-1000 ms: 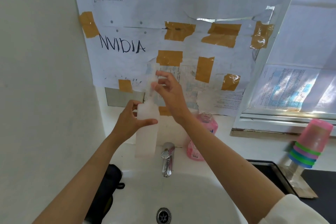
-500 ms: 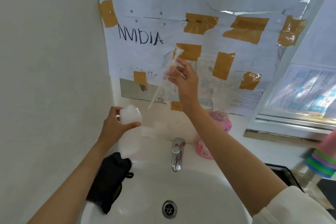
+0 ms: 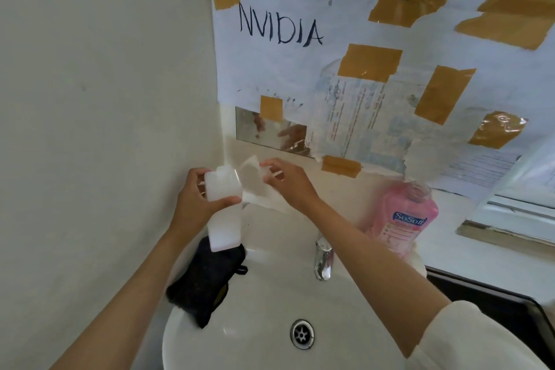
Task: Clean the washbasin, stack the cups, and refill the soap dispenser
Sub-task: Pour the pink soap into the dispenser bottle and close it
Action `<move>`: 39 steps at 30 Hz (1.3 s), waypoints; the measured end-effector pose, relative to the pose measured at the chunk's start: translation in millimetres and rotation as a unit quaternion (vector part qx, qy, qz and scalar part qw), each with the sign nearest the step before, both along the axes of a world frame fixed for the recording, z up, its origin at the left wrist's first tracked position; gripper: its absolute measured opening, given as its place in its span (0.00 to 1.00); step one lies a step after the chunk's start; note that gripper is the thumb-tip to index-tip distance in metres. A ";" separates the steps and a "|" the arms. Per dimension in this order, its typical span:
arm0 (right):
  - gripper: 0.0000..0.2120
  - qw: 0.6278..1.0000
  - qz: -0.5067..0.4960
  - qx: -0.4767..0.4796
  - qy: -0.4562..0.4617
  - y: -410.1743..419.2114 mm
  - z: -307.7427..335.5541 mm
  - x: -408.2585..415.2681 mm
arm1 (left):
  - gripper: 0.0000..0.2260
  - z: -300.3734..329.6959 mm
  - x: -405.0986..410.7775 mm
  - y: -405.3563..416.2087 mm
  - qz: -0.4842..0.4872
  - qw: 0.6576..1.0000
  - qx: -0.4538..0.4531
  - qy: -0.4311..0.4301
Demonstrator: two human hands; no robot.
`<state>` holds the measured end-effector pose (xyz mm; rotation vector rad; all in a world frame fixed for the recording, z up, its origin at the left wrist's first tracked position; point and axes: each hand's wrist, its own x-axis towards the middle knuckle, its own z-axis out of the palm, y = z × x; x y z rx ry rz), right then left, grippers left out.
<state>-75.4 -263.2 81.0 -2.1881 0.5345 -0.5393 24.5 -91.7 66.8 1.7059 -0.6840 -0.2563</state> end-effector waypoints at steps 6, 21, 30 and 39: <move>0.15 0.973 0.027 -0.129 0.190 -9.6 -52.8 23.0 | 0.30 -4.9 10.0 -1.1 0.002 1.000 -0.001 0.022; 0.20 0.936 0.038 -0.160 0.311 -14.2 -131.7 44.3 | 0.29 -14.4 29.0 -13.5 -0.007 1.000 -0.002 0.030; 0.29 0.934 0.035 -0.157 0.318 -9.5 -128.1 27.5 | 0.30 -16.1 27.6 -16.5 -0.026 0.999 -0.009 0.030; 0.26 0.972 -0.034 -0.074 0.220 1.0 -79.9 9.2 | 0.29 1.0 3.2 -17.9 -0.074 0.997 -0.020 -0.012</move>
